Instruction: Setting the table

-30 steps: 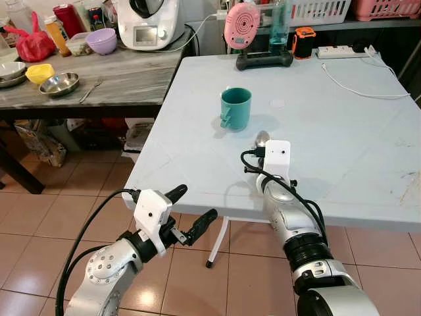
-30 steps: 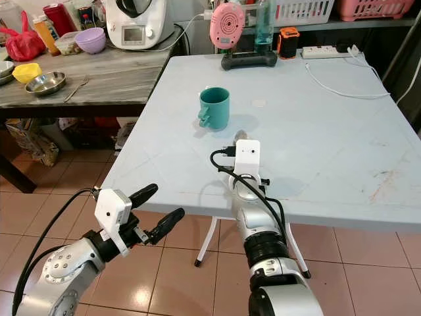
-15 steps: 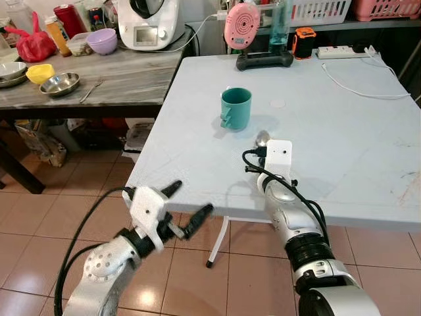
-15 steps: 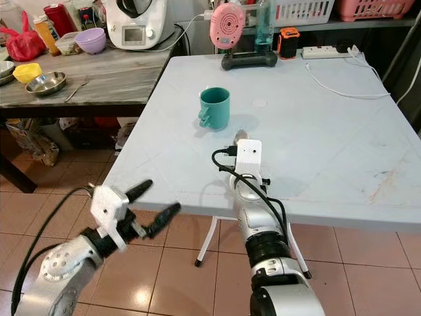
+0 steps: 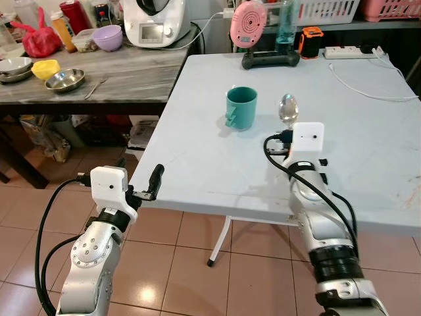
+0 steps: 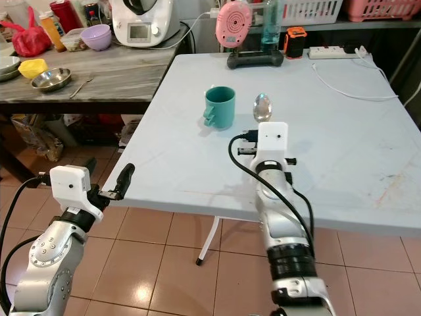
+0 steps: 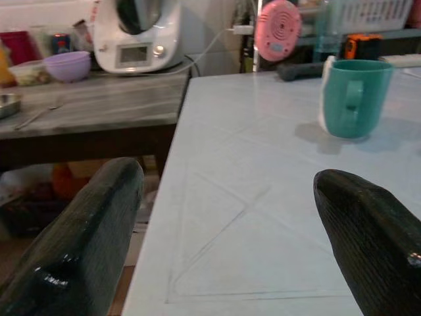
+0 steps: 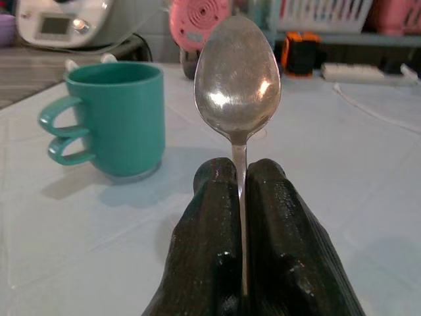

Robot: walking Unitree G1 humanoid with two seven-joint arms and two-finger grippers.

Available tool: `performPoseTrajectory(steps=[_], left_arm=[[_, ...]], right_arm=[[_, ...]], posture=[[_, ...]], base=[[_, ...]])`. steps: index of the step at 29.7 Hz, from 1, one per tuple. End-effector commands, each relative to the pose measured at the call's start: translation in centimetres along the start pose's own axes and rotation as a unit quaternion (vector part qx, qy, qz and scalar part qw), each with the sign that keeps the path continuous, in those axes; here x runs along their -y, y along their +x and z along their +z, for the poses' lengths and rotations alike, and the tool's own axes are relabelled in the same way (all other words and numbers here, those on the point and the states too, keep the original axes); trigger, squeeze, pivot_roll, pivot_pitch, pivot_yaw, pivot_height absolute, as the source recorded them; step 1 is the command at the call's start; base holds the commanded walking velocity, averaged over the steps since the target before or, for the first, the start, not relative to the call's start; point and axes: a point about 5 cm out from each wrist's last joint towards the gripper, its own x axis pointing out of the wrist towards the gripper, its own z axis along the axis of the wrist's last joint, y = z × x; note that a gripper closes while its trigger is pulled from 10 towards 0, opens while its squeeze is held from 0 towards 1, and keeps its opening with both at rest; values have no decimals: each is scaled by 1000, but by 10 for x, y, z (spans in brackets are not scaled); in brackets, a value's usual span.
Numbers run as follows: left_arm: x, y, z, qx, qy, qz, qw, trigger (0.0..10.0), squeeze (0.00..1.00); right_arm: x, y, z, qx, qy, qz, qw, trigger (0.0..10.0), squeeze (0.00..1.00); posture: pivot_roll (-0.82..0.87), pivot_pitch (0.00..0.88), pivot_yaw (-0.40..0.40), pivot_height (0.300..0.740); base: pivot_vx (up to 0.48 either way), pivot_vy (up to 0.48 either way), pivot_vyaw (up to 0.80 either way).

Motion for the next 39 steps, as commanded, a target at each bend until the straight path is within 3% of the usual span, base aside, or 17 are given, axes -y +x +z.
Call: performPoseTrajectory(steps=[1, 11, 39], left_arm=[[-5, 1, 0, 1, 7, 12, 1000, 10000, 0], [-7, 6, 0, 4, 7, 22, 1000, 10000, 0], [-7, 7, -3, 4, 9, 17, 1000, 10000, 0]], right_arm=[[-4, -3, 5, 15, -5, 14, 1000, 10000, 0], [-10, -10, 7, 17, 3, 28, 999, 10000, 0], [-19, -17, 11, 50, 2, 81, 995, 10000, 0]], posture=[[-96, 53, 89, 740], [-107, 43, 84, 740], [-108, 46, 87, 740]], base=[[0, 0, 0], [0, 0, 0], [0, 351, 0]])
